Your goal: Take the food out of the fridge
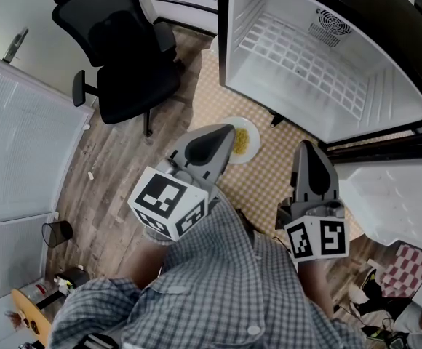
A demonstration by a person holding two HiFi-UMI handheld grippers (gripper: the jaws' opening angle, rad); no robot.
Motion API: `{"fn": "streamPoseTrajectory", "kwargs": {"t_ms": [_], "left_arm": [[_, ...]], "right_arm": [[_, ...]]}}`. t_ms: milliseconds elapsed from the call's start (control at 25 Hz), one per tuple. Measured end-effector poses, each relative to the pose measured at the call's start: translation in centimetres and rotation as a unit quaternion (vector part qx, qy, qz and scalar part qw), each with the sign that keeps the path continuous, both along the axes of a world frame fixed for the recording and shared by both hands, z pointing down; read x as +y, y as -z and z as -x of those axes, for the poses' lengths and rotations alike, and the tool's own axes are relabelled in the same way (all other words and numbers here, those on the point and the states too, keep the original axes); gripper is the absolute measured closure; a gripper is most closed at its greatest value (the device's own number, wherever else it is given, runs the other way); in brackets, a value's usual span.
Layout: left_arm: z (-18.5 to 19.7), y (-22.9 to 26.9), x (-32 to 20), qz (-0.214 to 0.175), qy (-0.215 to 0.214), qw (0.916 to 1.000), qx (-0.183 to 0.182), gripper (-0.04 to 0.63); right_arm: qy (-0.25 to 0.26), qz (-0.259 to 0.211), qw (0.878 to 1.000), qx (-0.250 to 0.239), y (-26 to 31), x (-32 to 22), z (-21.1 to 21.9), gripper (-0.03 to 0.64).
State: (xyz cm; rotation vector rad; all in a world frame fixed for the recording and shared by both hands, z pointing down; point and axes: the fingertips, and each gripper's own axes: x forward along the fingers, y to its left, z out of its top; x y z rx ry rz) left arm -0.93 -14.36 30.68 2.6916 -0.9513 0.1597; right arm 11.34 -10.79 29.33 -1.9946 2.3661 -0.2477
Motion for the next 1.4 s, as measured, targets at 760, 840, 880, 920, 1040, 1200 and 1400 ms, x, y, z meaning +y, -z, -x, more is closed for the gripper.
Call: {"fn": "streamPoseTrajectory", "kwargs": {"t_ms": [760, 840, 880, 920, 1040, 1200, 1400], "left_arm": [[-0.8, 0.0, 0.3, 0.005, -0.011, 0.9999, 0.003, 0.589], [-0.9, -0.1, 0.4, 0.006, -0.013, 0.9999, 0.002, 0.589], [-0.9, -0.2, 0.4, 0.006, -0.013, 0.9999, 0.001, 0.589], [-0.9, -0.2, 0.5, 0.006, -0.014, 0.9999, 0.000, 0.589], [-0.9, -0.3, 0.3, 0.009, -0.012, 0.9999, 0.000, 0.589], [-0.7, -0.5, 0.2, 0.013, -0.010, 0.9999, 0.000, 0.589], [-0.3, -0.4, -0.4, 0.007, -0.004, 1.0000, -0.004, 0.589]], "right_arm": [[-0.010, 0.014, 1.000, -0.009, -0.6, 0.1, -0.9, 0.607], [-0.010, 0.016, 1.000, -0.009, -0.7, 0.2, -0.9, 0.607], [-0.010, 0.017, 1.000, -0.008, -0.8, 0.2, -0.9, 0.607], [-0.010, 0.018, 1.000, -0.008, -0.8, 0.2, -0.9, 0.607], [-0.009, 0.020, 1.000, -0.008, -0.9, 0.2, -1.0, 0.607], [-0.007, 0.023, 1.000, -0.007, -1.0, 0.1, -0.9, 0.607], [-0.005, 0.027, 1.000, -0.006, -1.2, 0.2, -0.7, 0.607]]}}
